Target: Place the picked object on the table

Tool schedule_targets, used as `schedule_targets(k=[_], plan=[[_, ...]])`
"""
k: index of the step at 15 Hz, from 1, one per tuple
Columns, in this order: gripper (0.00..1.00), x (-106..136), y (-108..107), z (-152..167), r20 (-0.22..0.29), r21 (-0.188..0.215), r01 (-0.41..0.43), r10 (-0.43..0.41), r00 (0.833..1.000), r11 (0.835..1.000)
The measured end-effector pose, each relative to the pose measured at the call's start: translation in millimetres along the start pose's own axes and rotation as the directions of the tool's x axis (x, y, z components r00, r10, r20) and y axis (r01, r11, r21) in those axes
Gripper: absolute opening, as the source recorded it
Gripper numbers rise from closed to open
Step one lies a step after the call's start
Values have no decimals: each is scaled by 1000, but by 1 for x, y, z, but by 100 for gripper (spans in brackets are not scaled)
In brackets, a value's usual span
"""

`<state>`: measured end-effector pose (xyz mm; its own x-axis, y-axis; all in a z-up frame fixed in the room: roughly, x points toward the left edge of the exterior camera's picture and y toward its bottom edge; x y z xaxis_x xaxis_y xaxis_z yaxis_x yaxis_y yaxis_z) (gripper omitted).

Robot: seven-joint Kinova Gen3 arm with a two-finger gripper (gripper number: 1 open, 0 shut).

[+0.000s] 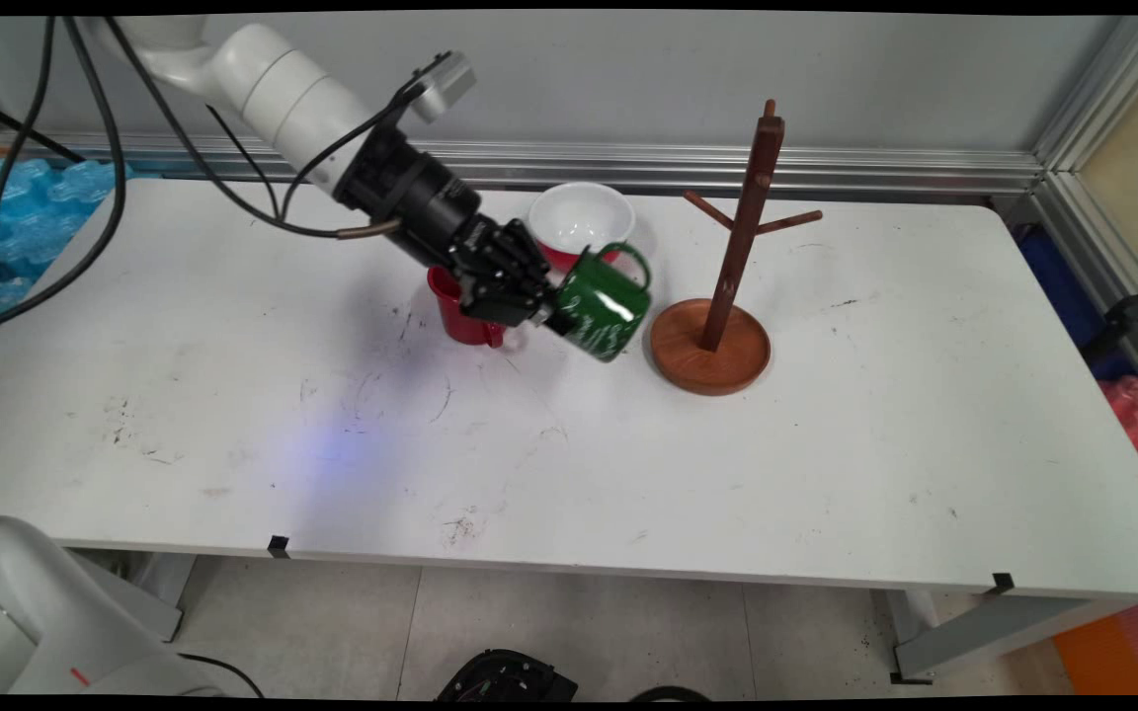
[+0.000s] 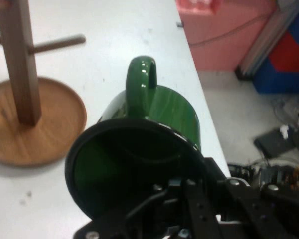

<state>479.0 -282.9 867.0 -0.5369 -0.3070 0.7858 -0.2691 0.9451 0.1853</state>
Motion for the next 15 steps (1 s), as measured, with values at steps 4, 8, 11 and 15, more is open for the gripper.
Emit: schedule_targets(k=[4,8,11,15], plan=[[0,-13,-1,-9,51,-4,-34,34,998,999],[0,-26,-3,-18,118,-9,-78,79,990,997],[0,-35,-5,-23,172,-10,-114,114,979,993],[0,-43,-6,-27,229,-9,-148,146,962,989]])
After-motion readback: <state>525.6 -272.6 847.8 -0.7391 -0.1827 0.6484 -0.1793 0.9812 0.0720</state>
